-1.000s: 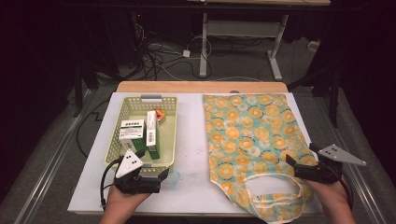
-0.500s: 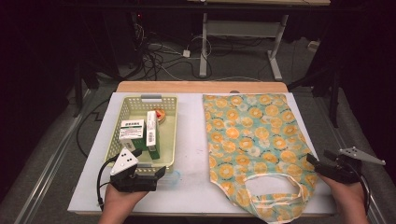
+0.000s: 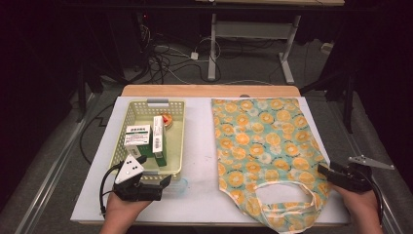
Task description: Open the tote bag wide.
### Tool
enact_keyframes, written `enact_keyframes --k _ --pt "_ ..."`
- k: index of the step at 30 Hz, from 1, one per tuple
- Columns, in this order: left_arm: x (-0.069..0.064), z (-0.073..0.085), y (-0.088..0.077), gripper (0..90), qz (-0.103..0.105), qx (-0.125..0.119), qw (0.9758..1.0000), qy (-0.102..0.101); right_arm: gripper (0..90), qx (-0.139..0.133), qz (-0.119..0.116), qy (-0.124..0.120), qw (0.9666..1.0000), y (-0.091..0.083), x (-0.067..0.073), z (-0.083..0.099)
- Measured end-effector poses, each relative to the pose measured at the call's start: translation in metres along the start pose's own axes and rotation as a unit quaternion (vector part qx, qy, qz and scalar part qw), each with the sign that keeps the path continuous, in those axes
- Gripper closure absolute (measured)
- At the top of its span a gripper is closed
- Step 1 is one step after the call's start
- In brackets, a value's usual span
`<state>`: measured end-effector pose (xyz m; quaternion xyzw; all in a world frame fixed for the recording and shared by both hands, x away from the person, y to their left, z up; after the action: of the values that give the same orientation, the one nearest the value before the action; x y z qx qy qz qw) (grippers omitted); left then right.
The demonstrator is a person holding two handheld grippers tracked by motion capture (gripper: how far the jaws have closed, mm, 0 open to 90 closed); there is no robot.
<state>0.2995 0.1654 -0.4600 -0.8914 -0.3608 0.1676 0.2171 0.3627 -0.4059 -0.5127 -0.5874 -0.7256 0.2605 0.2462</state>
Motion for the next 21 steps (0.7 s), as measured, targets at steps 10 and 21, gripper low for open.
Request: enact_keyframes --k 10,21 --pt "0.005 0.004 -0.001 0.0 -0.001 -0.001 0.9997 -0.022 59.2 0.012 -0.011 -0.013 0.9998 0.003 0.003 0.002" --pt "0.008 0.002 -0.004 0.0 0.004 -0.017 0.9995 -0.027 89.2 0.002 -0.012 -0.056 0.9984 -0.001 0.012 0.002"
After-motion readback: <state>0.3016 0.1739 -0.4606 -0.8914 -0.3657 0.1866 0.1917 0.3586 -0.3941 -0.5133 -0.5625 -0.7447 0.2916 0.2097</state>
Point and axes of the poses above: each handheld gripper's, and its own axes: y roughly forward along the jaws, z roughly out of its underside, x roughly to its left, the point moved 6 cm from there along y, roughly forward along the jaws, and after that the axes turned 7 degrees about z, right-handed, at the moved point
